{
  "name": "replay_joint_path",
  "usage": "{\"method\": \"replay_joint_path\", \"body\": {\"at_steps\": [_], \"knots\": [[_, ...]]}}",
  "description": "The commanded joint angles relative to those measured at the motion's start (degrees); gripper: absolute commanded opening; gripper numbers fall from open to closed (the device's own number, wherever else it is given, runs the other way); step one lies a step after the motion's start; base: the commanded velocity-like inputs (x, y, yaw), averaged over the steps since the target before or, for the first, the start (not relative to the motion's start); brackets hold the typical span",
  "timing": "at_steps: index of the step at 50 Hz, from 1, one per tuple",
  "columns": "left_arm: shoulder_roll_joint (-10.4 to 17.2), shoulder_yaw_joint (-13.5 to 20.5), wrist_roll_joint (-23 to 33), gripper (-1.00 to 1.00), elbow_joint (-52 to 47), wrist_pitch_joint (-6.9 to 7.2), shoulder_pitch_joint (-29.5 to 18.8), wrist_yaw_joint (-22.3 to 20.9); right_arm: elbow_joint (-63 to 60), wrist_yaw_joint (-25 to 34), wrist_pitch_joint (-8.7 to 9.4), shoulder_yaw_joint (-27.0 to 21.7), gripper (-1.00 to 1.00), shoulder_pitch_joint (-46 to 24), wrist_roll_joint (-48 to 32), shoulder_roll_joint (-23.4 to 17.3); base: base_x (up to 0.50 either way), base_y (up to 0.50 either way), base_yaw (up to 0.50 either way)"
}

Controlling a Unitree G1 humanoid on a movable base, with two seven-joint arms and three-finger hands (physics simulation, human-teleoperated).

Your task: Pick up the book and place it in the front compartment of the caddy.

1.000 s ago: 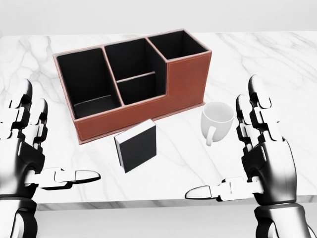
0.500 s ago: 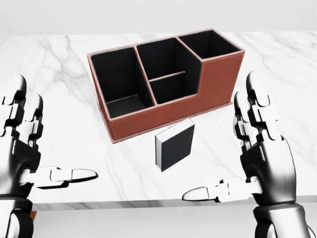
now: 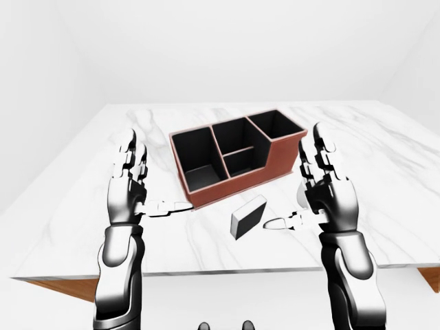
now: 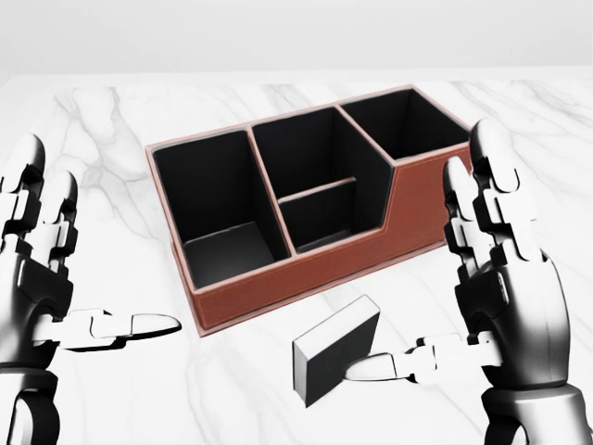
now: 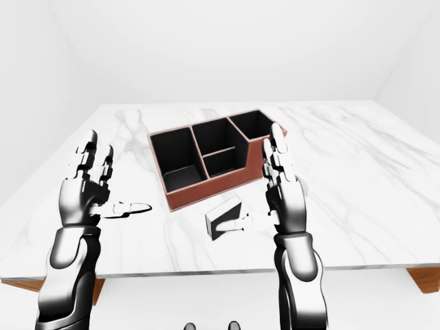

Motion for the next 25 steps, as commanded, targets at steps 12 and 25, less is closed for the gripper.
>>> {"method": "replay_joint_path", "body": {"at_steps": [12, 25], "knots": [[-0.1, -0.1, 0.1, 0.95, -0.2, 0.0, 0.2, -0.1, -0.6, 0.3, 0.0, -0.2, 1.0, -0.1, 0.2, -0.1, 0.5, 0.0, 0.0], [0.0, 0.0, 0.0, 0.95, -0.4, 0.0, 0.1, -0.2, -1.2, -0.1, 0.0, 0.0, 1.0, -0.3, -0.4, -0.1, 0.39, 0.0, 0.0]]}}
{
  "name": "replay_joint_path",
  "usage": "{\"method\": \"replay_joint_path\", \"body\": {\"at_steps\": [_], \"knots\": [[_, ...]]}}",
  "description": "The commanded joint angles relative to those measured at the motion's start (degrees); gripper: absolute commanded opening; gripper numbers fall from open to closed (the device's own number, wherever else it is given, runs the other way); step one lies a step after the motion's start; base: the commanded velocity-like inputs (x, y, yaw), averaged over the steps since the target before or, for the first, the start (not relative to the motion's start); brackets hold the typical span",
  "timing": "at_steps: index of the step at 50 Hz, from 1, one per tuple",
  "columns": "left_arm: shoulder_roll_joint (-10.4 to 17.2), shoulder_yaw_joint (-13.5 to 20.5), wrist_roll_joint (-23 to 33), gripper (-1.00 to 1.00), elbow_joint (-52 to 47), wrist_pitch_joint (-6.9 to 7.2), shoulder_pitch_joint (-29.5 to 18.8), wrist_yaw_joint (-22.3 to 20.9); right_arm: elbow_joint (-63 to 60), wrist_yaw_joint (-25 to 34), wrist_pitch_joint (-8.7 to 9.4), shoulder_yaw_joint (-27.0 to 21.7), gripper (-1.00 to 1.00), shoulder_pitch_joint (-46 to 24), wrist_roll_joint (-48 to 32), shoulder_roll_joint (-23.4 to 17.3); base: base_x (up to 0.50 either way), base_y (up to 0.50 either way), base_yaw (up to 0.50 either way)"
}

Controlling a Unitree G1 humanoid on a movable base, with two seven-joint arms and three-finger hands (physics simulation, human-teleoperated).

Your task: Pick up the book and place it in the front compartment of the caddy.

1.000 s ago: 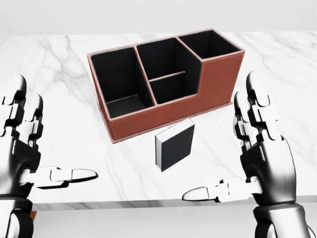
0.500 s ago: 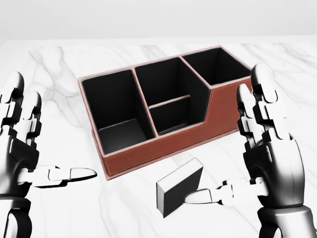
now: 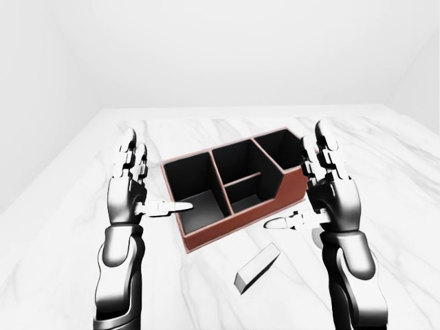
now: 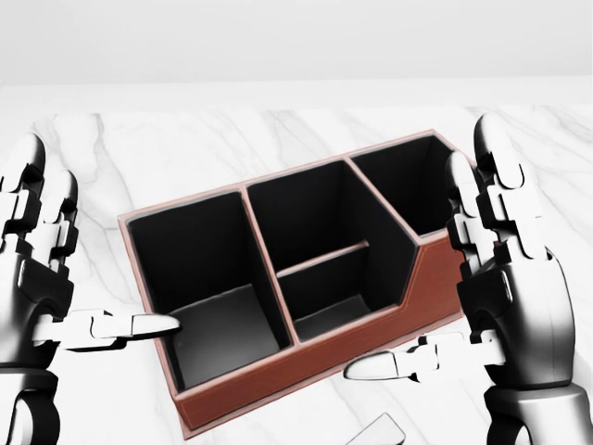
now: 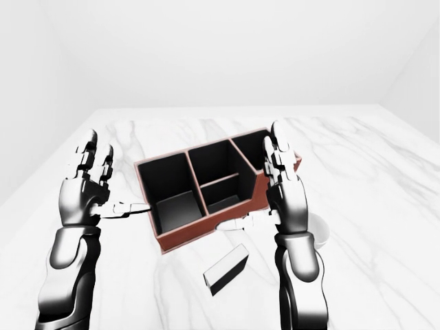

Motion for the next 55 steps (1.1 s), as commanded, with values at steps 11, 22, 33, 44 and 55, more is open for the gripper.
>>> {"method": "replay_joint_path", "body": {"at_steps": [11, 22, 33, 44, 55], "knots": [[0.1, 0.1, 0.0, 0.95, 0.1, 0.0, -0.1, 0.1, -1.1, 0.0, 0.0, 0.8, 1.0, -0.1, -1.7, 0.0, 0.0, 0.0, 0.0], [0.1, 0.2, -0.1, 0.95, -0.1, 0.0, -0.3, 0.1, -2.1, 0.1, 0.0, 1.1, 1.0, -0.1, -2.8, -0.1, 0.0, 0.0, 0.0], [0.2, 0.4, -0.2, 0.95, -0.1, 0.0, -0.4, 0.1, -3.4, 0.2, 0.0, 0.7, 1.0, -0.5, -5.1, -0.6, 0.0, 0.0, 0.0], [0.2, 0.4, -0.1, 0.95, -0.2, 0.0, -0.3, 0.0, -5.0, 2.2, 0.0, 0.5, 1.0, -1.1, -11.2, -1.2, 0.0, 0.0, 0.0], [0.2, 0.3, 0.0, 0.95, 0.1, 0.0, -0.2, 0.0, -7.9, 4.9, 0.0, 0.8, 1.0, -1.5, -17.1, -1.5, 0.0, 0.0, 0.0]]}}
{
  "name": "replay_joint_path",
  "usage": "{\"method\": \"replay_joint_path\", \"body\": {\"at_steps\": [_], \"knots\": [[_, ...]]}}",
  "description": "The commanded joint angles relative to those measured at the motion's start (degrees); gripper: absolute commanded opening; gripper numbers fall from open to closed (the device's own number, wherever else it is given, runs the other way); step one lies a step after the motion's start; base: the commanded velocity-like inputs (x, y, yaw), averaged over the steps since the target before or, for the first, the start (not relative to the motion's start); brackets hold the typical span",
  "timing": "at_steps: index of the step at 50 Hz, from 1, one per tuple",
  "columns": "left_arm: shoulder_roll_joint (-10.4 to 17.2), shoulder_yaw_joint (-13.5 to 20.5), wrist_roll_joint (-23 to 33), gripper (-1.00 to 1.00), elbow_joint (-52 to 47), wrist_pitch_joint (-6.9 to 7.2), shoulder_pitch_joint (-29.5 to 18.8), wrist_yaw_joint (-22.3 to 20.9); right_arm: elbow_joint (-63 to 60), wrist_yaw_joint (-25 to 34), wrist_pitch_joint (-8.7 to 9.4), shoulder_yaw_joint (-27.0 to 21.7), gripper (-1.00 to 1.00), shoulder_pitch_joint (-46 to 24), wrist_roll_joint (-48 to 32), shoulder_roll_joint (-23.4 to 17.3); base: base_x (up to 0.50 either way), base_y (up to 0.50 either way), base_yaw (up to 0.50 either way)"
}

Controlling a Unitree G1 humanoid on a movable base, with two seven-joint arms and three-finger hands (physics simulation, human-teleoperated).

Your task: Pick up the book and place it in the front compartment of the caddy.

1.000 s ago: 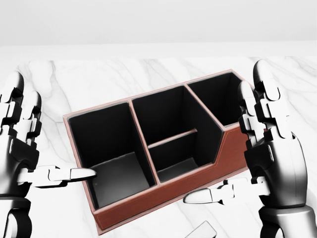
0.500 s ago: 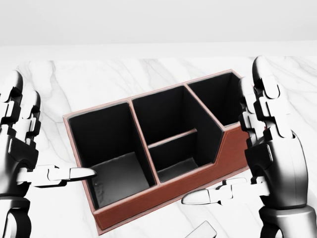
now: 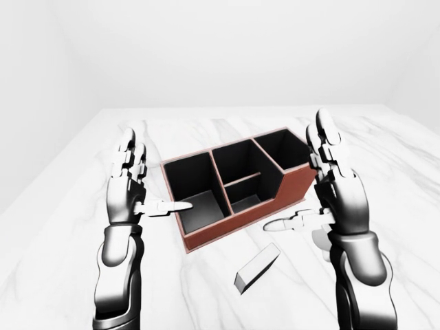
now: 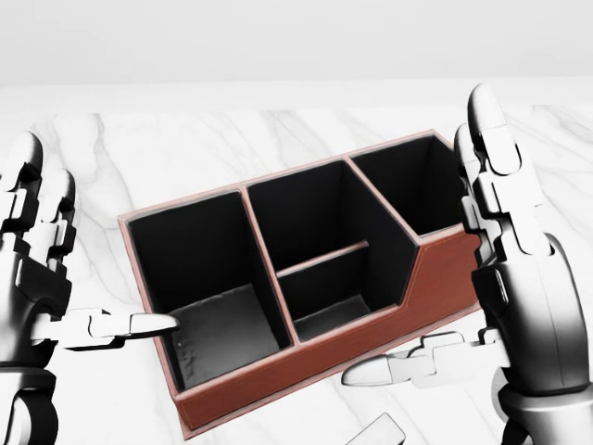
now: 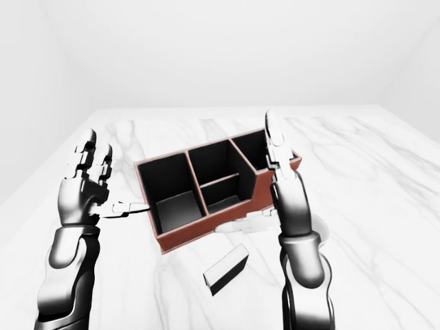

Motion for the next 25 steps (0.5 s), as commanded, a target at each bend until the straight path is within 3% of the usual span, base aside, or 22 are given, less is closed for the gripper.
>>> {"method": "replay_joint_path", "body": {"at_steps": [1, 25], "knots": [[0.0, 0.0, 0.1, 0.95, 0.1, 0.0, 0.1, 0.0, -2.8, 2.6, 0.0, 0.0, 1.0, -0.5, -5.5, -0.4, 0.0, 0.0, 0.0], [0.1, 0.1, 0.2, 0.95, 0.5, 0.0, -0.2, -0.1, -11.4, 12.9, 0.0, 2.9, 1.0, 0.6, -17.6, -0.9, 0.0, 0.0, 0.0]]}}
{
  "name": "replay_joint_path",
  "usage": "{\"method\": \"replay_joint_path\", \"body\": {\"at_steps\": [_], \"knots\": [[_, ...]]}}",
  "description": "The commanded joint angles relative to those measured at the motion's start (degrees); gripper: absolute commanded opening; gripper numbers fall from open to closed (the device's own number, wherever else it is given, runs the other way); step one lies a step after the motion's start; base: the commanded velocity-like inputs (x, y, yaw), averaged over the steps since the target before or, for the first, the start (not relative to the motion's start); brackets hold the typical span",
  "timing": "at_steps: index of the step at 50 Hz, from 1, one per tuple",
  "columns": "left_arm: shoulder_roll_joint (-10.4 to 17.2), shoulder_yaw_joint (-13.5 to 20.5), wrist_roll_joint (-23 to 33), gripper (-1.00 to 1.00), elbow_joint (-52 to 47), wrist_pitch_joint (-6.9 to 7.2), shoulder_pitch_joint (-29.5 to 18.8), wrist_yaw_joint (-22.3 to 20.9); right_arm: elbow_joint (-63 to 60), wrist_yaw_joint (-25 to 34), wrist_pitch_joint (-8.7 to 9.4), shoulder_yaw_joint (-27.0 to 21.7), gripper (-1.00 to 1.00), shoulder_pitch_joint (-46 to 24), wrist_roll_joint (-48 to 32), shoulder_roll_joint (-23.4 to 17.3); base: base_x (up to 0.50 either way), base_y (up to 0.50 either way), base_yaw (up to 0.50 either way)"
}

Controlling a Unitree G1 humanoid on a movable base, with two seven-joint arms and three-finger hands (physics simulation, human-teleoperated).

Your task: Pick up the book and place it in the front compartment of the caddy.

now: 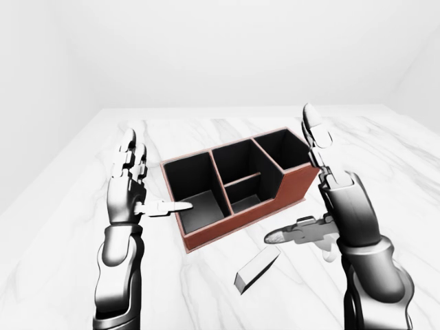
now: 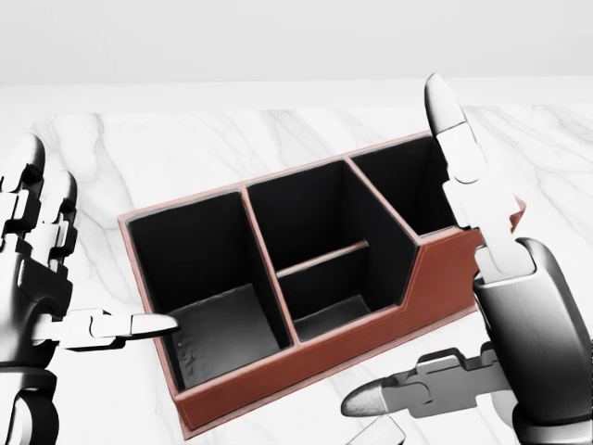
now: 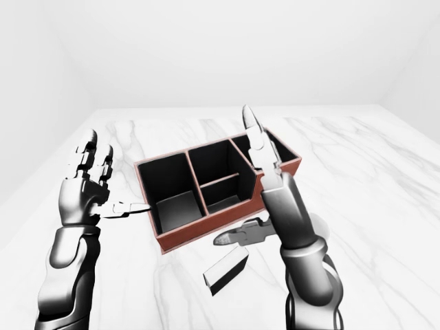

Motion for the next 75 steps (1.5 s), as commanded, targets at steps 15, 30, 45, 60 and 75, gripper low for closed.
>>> {"method": "replay_joint_path", "body": {"at_steps": [15, 30, 45, 60, 75], "knots": [[0.9, 1.3, -0.6, 0.95, 0.6, 0.0, -1.6, 0.2, -6.2, 10.7, 0.0, 3.2, 1.0, 1.9, -12.5, 0.4, 0.0, 0.0, 0.0], [1.0, 1.2, -0.6, 0.95, 1.2, 0.0, -1.6, 0.3, -8.0, 14.6, 0.0, 4.2, 1.0, 3.3, -16.6, 0.7, 0.0, 0.0, 0.0], [1.0, 1.2, -0.6, 0.95, 1.2, 0.0, -1.6, 0.3, -7.5, 16.0, 0.0, 3.9, 1.0, 4.6, -18.1, 0.9, 0.0, 0.0, 0.0], [1.0, 1.2, -0.5, 0.95, 1.4, 0.0, -1.6, 0.3, -6.2, 16.7, 0.0, 4.5, 1.0, 6.2, -19.8, 1.2, 0.0, 0.0, 0.0], [0.9, 1.1, -0.3, 0.95, 1.7, 0.0, -1.4, 0.2, -4.6, 16.6, 0.0, 5.0, 1.0, 8.1, -19.9, 1.1, 0.0, 0.0, 0.0]]}}
